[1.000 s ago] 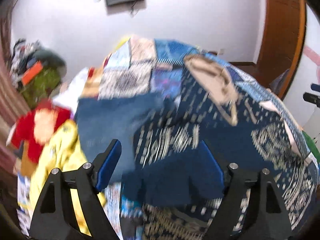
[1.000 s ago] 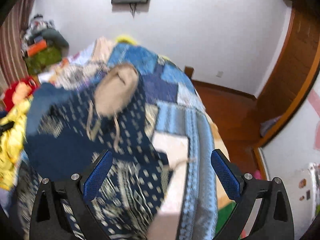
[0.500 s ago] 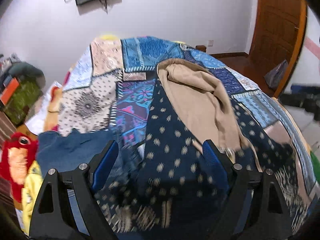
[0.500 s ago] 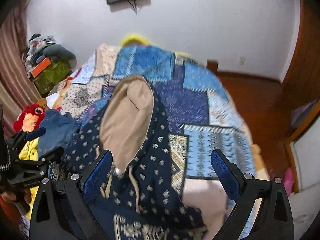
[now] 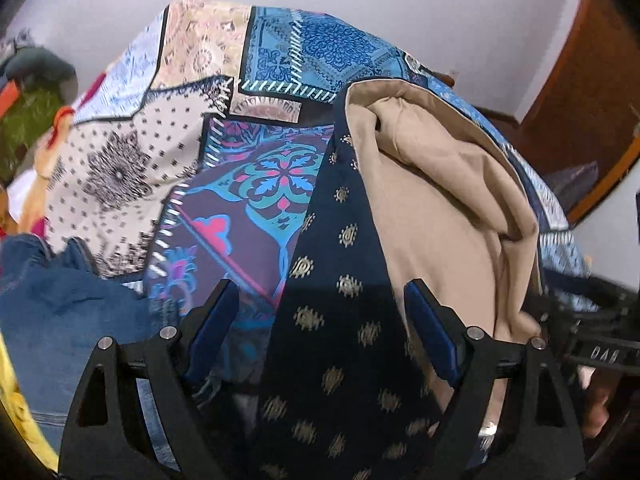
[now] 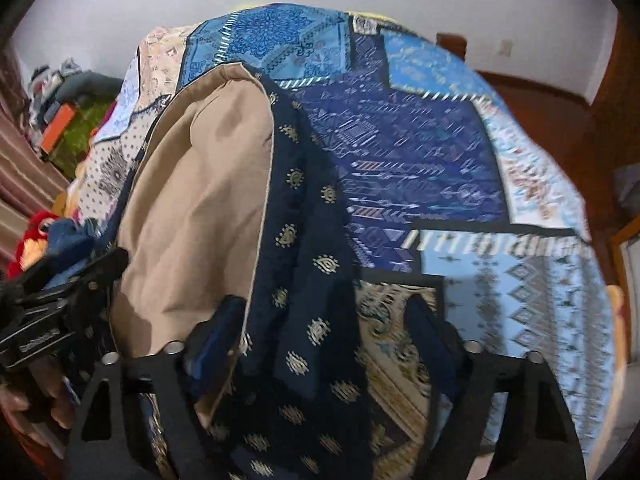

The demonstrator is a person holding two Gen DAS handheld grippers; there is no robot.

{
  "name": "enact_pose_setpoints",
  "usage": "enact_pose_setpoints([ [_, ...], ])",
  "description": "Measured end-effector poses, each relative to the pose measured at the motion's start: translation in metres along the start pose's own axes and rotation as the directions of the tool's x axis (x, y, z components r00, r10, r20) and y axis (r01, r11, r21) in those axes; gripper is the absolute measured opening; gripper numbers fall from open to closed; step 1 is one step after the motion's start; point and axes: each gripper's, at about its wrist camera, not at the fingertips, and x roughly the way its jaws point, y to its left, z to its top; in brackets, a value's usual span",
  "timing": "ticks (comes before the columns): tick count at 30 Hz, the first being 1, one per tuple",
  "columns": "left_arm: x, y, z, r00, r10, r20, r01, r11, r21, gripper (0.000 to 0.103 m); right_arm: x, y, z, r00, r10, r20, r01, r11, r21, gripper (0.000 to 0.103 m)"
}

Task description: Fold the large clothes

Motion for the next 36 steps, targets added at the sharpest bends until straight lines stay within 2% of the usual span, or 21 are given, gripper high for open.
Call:
enact_pose_setpoints([
  [1,0.0,0.0,0.0,1.0,-0.017,0.009,0.017,1.0,-0.017,0.071,0.0,0.0,-0.001,1.0,0.022,0.01,-0.022,1.0,0.001,0.06],
  [2,-0.001,0.0,0.0,1.0,-0.023,0.017,0.024,0.999,-0.024,0.066,-0.001,0.001,-0.002,0.998,0.053,0.017,-0.053,0.999,-0.002,0.051],
  [3,-0.002,-0.002,-0.001,1.0,-0.013,0.028,0.013,1.0,-0.02,0.058,-0.002,0.003,-0.002,0.998,0.068,0.018,-0.068,0.998,-0.006,0.033],
  [4,-0.004,-0.006,-0.003,0.999,-0.003,0.039,0.003,1.0,-0.001,0.049,-0.005,0.006,-0.004,0.998,0.055,0.024,-0.055,0.998,-0.017,0.022],
  [5,-0.006,-0.011,-0.004,0.999,0.012,0.047,-0.013,1.0,0.028,0.044,-0.006,0.009,-0.005,0.999,0.032,0.032,-0.031,0.999,-0.033,0.017],
  [6,-0.008,-0.014,-0.003,0.999,0.018,0.049,-0.021,0.998,0.053,0.025,-0.009,0.013,-0.006,0.999,0.007,0.041,-0.004,0.998,-0.057,0.01],
  [7,-0.013,-0.021,-0.005,0.998,0.026,0.05,-0.031,0.995,0.096,0.014,-0.012,0.018,-0.009,0.998,-0.027,0.054,0.031,0.996,-0.08,0.008],
  [9,-0.025,-0.03,-0.007,0.995,0.067,0.072,-0.078,0.985,0.155,0.01,-0.022,0.024,-0.015,0.995,-0.051,0.082,0.059,0.993,-0.107,0.007],
  [11,-0.044,-0.032,-0.01,0.992,0.066,0.11,-0.087,0.977,0.196,0.01,-0.042,0.03,-0.023,0.992,-0.046,0.118,0.06,0.991,-0.12,0.007],
  [18,-0.128,-0.035,-0.035,0.984,-0.022,0.177,-0.024,0.966,0.256,0.01,-0.125,0.05,-0.061,0.975,0.019,0.222,0.02,0.985,-0.171,0.007],
  [20,-0.154,-0.036,-0.049,0.98,-0.039,0.195,-0.019,0.959,0.284,0.01,-0.148,0.056,-0.078,0.969,0.036,0.245,0.011,0.982,-0.189,0.007],
  [24,-0.2,-0.036,-0.085,0.976,-0.098,0.193,0.039,0.956,0.291,0.009,-0.192,0.069,-0.117,0.959,0.057,0.278,0.008,0.974,-0.225,0.007],
  [29,-0.229,-0.029,-0.131,0.977,-0.135,0.168,0.083,0.955,0.283,0.01,-0.22,0.078,-0.169,0.963,0.075,0.258,-0.006,0.966,-0.26,0.007],
  [36,-0.227,-0.01,-0.198,0.986,-0.132,0.1,0.106,0.967,0.233,0.01,-0.215,0.071,-0.23,0.982,0.035,0.186,0.017,0.962,-0.272,0.007],
])
